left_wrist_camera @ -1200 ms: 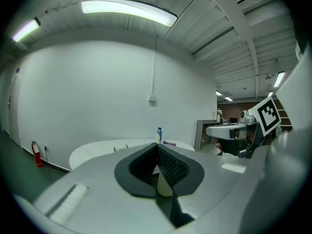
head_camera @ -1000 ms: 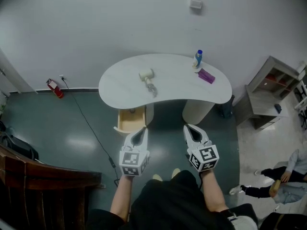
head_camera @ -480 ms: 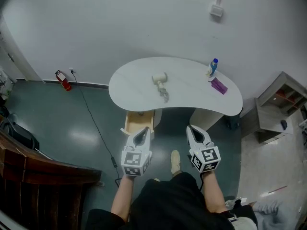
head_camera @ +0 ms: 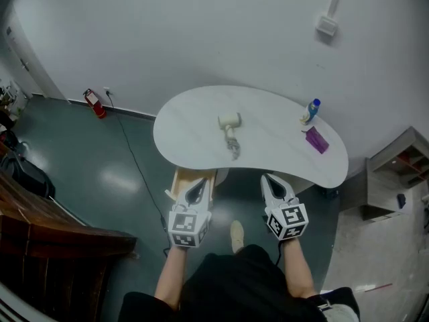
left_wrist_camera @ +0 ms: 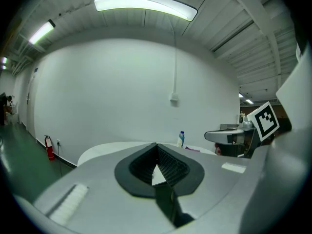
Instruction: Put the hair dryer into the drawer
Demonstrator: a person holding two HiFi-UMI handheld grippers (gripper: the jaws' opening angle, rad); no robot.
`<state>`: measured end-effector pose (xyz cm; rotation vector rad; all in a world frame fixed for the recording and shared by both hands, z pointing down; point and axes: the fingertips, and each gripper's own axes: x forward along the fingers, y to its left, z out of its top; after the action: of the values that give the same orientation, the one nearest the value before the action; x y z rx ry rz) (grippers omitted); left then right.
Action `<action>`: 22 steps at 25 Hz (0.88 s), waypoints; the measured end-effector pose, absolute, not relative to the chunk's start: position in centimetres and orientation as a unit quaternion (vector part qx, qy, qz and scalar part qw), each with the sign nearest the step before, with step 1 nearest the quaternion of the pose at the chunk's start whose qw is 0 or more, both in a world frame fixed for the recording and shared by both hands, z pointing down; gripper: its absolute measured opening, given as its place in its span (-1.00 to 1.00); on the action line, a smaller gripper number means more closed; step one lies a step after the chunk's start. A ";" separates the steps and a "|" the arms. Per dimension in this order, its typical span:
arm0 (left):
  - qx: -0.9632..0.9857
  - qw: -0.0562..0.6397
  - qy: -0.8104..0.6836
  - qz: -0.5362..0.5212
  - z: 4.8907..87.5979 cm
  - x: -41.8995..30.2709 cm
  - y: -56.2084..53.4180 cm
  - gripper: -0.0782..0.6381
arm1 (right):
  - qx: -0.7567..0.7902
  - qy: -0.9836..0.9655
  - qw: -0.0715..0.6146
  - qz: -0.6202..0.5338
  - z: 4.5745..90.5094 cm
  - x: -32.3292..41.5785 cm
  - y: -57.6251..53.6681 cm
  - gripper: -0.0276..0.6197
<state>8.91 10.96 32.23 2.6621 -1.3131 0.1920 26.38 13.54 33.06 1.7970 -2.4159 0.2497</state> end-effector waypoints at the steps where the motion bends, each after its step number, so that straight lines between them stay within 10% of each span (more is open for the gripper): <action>1: 0.889 0.085 -0.444 0.065 32.4 9.3 10.2 -0.76 | 0.589 -0.802 0.060 0.084 33.1 26.8 12.6 -0.91; 22: 0.843 0.107 -0.517 0.100 35.9 15.0 0.1 -0.76 | 0.496 -0.856 0.066 0.127 37.3 31.5 -0.8 -0.91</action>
<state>15.03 0.12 35.93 2.4818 -1.5228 0.2932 31.50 -0.78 37.29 1.4968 -2.5825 0.3837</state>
